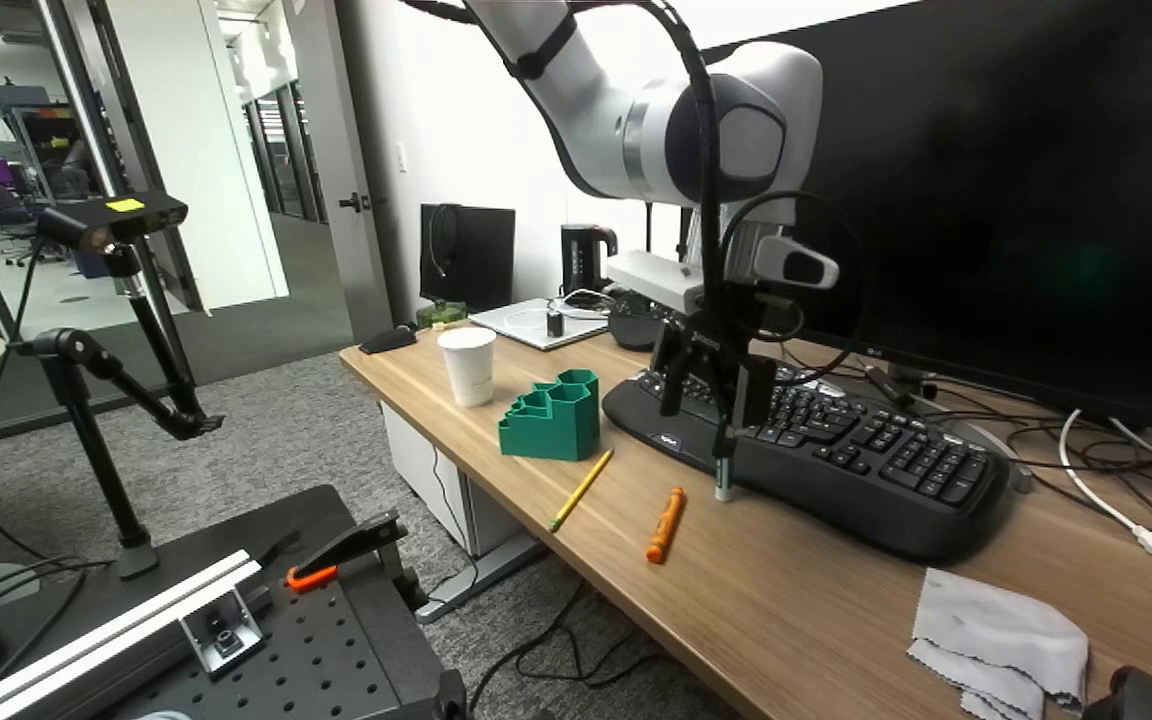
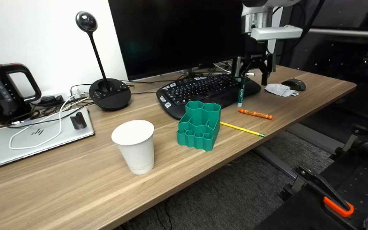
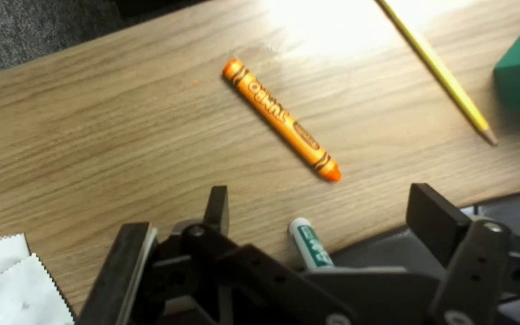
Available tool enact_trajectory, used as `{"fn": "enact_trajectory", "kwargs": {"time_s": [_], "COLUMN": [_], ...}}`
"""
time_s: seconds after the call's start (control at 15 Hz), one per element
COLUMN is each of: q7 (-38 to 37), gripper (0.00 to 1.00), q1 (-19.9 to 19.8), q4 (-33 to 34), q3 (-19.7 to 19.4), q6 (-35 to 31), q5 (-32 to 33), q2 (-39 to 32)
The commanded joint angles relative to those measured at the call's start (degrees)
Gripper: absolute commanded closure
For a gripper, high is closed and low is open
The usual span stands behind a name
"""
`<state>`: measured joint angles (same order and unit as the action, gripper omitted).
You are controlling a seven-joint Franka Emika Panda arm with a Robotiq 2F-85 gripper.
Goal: Move the marker forwards to the left
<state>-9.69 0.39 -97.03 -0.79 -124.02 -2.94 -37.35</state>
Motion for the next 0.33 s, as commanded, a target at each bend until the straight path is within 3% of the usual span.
{"fn": "enact_trajectory", "kwargs": {"time_s": [0.0,0.07,0.13,0.27], "q7": [5.95,5.47,4.11,4.67], "gripper": [0.0,0.0,0.0,0.0], "q1": [-1.36,-0.79,-0.66,-0.72], "q4": [-11.06,-14.82,-6.71,-11.31], "q3": [0.9,0.02,0.12,-0.02], "q6": [2.88,0.62,2.25,2.02], "q5": [-0.52,0.72,0.01,0.13], "q2": [10.0,12.65,5.97,9.76]}}
